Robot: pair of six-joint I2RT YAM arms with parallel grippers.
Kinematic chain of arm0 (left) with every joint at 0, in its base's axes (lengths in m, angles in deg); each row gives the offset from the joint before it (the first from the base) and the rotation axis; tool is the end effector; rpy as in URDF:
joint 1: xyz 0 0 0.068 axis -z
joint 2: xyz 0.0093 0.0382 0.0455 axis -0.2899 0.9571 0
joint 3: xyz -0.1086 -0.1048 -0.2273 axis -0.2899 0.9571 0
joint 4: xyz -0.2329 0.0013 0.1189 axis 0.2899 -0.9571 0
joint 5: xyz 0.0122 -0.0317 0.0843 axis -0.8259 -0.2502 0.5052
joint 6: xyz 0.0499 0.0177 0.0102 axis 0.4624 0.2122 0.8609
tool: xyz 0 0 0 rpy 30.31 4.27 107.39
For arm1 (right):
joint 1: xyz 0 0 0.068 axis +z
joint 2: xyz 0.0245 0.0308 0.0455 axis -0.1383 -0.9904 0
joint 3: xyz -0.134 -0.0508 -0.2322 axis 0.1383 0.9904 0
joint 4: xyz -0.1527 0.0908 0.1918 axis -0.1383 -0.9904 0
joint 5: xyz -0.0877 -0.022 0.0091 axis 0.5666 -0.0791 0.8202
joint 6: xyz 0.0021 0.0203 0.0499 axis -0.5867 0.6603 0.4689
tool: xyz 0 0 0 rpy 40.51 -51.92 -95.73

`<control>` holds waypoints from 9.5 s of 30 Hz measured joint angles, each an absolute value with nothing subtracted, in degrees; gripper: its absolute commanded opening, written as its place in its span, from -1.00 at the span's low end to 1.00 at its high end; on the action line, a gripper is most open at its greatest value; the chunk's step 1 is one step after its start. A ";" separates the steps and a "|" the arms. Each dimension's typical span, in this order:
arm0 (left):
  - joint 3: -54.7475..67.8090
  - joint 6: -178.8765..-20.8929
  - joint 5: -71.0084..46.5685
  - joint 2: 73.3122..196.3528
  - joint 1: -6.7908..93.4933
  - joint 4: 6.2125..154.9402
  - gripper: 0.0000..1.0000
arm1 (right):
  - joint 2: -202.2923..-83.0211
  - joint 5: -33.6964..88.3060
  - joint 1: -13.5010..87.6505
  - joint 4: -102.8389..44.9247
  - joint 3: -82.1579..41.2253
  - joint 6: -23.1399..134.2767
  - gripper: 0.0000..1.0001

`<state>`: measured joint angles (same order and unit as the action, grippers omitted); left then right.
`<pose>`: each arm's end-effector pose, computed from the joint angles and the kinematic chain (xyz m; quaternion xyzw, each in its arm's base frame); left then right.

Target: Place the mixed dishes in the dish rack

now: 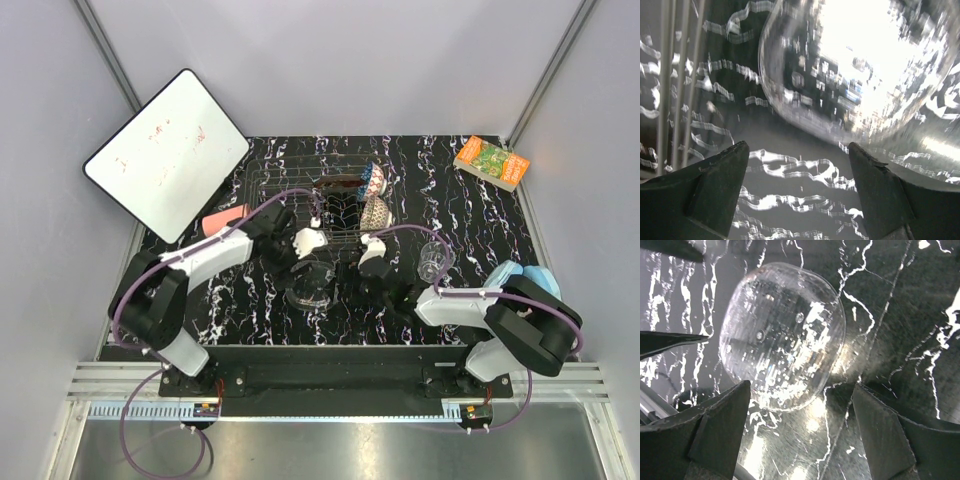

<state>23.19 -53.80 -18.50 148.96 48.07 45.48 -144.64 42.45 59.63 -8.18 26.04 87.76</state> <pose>0.2492 -0.1616 0.1902 0.5487 0.8028 -0.1183 0.2011 0.1721 0.2102 0.1521 -0.0665 0.8780 0.2941 0.3717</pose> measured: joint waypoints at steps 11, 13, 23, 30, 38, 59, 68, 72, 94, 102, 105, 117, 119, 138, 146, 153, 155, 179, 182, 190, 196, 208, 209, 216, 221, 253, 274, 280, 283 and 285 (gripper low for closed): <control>18.04 -54.74 -22.66 156.35 49.39 45.96 0.77 | -144.82 42.30 59.65 -5.16 27.55 89.13 0.81; 18.06 -54.77 -22.72 156.35 50.11 45.87 0.77 | -144.82 41.78 59.65 -5.16 27.62 89.77 0.81; 18.36 -57.45 -25.43 154.73 57.34 42.57 0.79 | -140.18 40.46 60.24 -8.57 28.95 93.03 0.84; 18.47 -59.68 -25.83 152.09 58.22 40.78 0.80 | -137.28 39.87 60.74 -11.19 29.45 95.17 0.86; 20.33 -57.89 -24.65 147.37 55.09 39.62 0.79 | -136.84 39.18 61.05 -19.96 28.43 96.43 0.86; 17.84 -60.08 -22.96 156.24 61.80 42.51 0.76 | -119.81 32.86 61.20 -44.74 27.86 100.30 0.88; 17.97 -61.34 -24.03 154.82 65.45 39.93 0.77 | -119.25 32.92 61.20 -47.89 28.51 102.16 0.88; 17.97 -61.32 -24.41 154.71 65.93 38.90 0.77 | -119.25 32.99 61.20 -48.04 28.60 102.53 0.88; 10.69 -63.92 -30.48 160.35 65.54 37.52 0.79 | -120.19 30.87 61.44 -48.90 30.31 102.77 0.84; 12.92 -65.83 -32.86 157.99 66.87 36.78 0.79 | -118.07 28.64 61.49 -47.67 32.01 104.61 0.83; 13.27 -66.31 -33.89 156.94 67.55 36.41 0.80 | -116.67 28.14 61.53 -47.50 33.10 105.66 0.83; 12.79 -66.61 -36.51 156.13 66.63 33.22 0.80 | -122.22 29.86 61.62 -44.61 30.98 104.96 0.83; 11.78 -66.31 -35.16 155.70 63.68 32.76 0.81 | -120.69 30.50 61.62 -44.59 31.09 104.94 0.83; 16.94 -80.08 -23.95 154.54 54.26 46.46 0.82 | -104.60 39.42 61.64 -41.84 35.29 104.94 0.81; 15.33 -83.86 -22.77 159.06 54.50 48.39 0.82 | -104.60 40.40 61.62 -39.30 37.10 104.96 0.81; 11.63 -86.37 -26.46 163.59 55.16 46.09 0.82 | -108.69 41.56 61.64 -36.77 37.08 105.72 0.82; 11.52 -86.70 -27.79 163.65 55.40 45.72 0.83 | -109.85 41.60 61.62 -36.13 37.10 106.07 0.83; 11.54 -89.02 -35.84 163.80 58.19 44.04 0.83 | -121.43 41.16 60.68 -27.28 37.08 109.11 0.87; 11.54 -89.28 -36.34 163.80 58.68 44.04 0.83 | -118.20 41.49 60.66 -31.15 36.56 109.24 0.88; 11.54 -89.43 -36.56 163.80 59.13 44.04 0.83 | -123.97 41.12 60.66 -38.03 31.22 109.00 0.93; 11.63 -89.41 -36.51 163.80 59.13 44.04 0.83 | -124.78 41.56 60.66 -45.44 27.31 108.83 0.96; 11.63 -89.41 -36.54 163.80 59.13 44.04 0.83 | -132.95 38.65 58.69 -43.48 23.92 109.00 0.98; 11.63 -89.41 -36.49 163.80 59.13 44.02 0.83 | -133.06 38.30 58.49 -42.82 24.05 109.02 0.98; 11.52 -89.41 -35.95 163.80 59.31 43.58 0.83 | -133.19 36.29 57.05 -36.85 26.07 109.72 0.98; 11.52 -89.47 -36.38 163.83 60.77 42.07 0.84 | -131.92 34.93 55.61 -29.51 29.54 110.97 0.98; 11.78 -86.74 -35.33 162.60 60.38 42.42 0.85 | -125.08 14.41 54.32 -40.66 35.42 112.96 0.99; 14.06 -83.11 -40.10 162.73 58.96 39.97 0.95 | -135.51 12.25 60.77 -1.69 44.53 127.93 0.98; 14.25 -81.47 -39.97 162.60 59.55 40.15 0.97 | -135.75 17.17 64.07 1.07 45.28 129.64 0.90; 14.23 -80.67 -39.90 162.54 59.96 40.26 0.98 | -132.71 20.07 64.70 0.68 46.70 129.55 0.91; 14.23 -80.29 -39.97 162.54 60.03 40.23 0.98 | -128.29 22.91 65.01 -1.05 48.10 128.94 0.90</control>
<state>14.23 -80.29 -39.97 162.54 60.03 40.23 -128.29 22.91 65.01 -1.05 48.10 128.94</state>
